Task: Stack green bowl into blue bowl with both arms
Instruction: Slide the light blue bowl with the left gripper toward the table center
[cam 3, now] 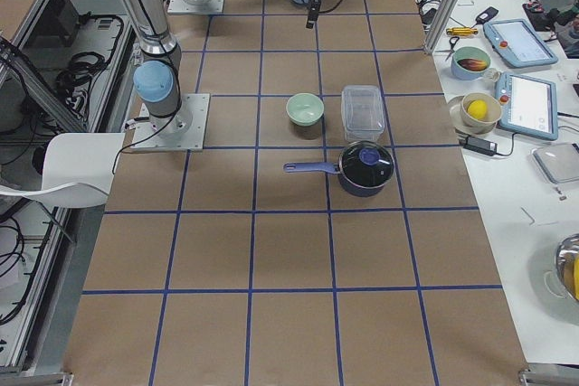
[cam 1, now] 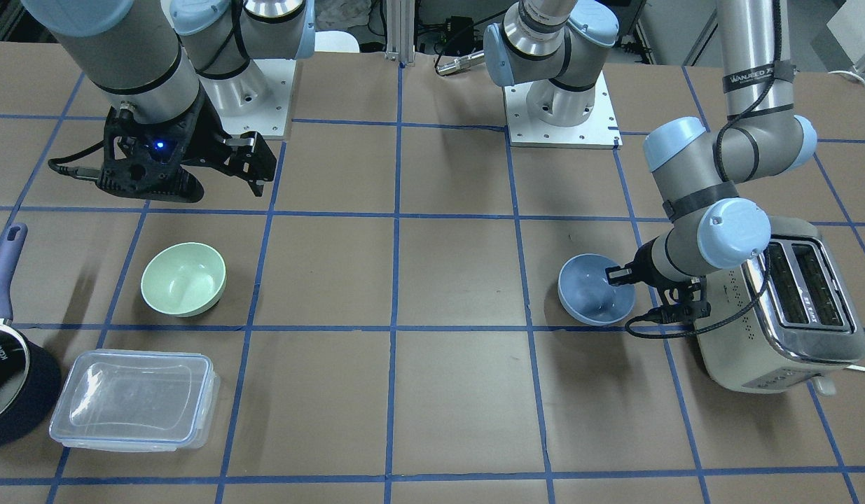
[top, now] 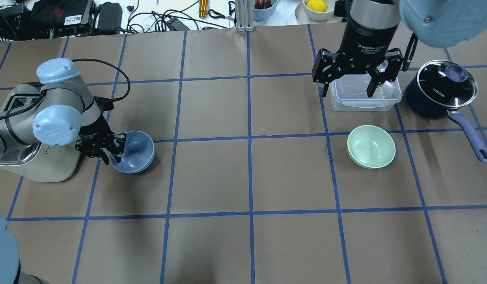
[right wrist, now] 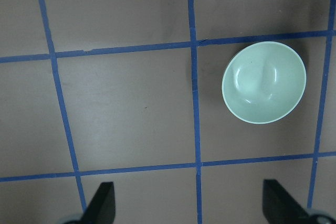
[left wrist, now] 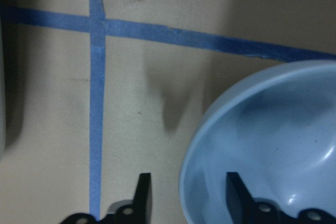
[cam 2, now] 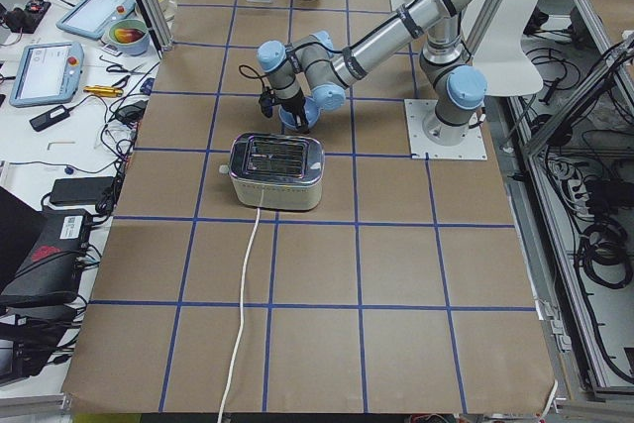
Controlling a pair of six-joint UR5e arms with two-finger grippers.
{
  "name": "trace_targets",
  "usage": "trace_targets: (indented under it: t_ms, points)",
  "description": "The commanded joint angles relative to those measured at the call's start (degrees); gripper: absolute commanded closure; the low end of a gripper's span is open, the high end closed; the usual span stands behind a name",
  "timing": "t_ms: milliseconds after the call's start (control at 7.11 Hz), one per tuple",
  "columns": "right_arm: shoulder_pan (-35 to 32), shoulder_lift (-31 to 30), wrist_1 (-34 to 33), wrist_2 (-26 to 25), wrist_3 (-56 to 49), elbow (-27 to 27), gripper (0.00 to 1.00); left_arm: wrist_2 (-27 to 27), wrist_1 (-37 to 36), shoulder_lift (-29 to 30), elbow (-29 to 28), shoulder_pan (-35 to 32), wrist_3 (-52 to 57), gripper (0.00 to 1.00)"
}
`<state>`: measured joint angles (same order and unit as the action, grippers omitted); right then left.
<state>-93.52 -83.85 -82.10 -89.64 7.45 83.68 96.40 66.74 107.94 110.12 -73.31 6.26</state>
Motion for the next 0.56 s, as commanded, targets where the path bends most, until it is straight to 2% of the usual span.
trace_targets:
  t_ms: [0,281,422]
  points:
    - [0.0,0.0,0.01,-0.01,-0.07,-0.01,0.0,0.19,0.23,-1.59,-1.39,-0.69,-0.28,1.0]
    - [0.0,0.0,-0.08,-0.01,-0.16,-0.01,0.0,-0.6,1.29,-1.16,-4.63,-5.24,-3.69,1.0]
    - [0.0,0.0,-0.08,-0.01,-0.51,-0.01,0.0,-4.6,1.55,-1.07,-6.74,-8.66,-7.98,1.0]
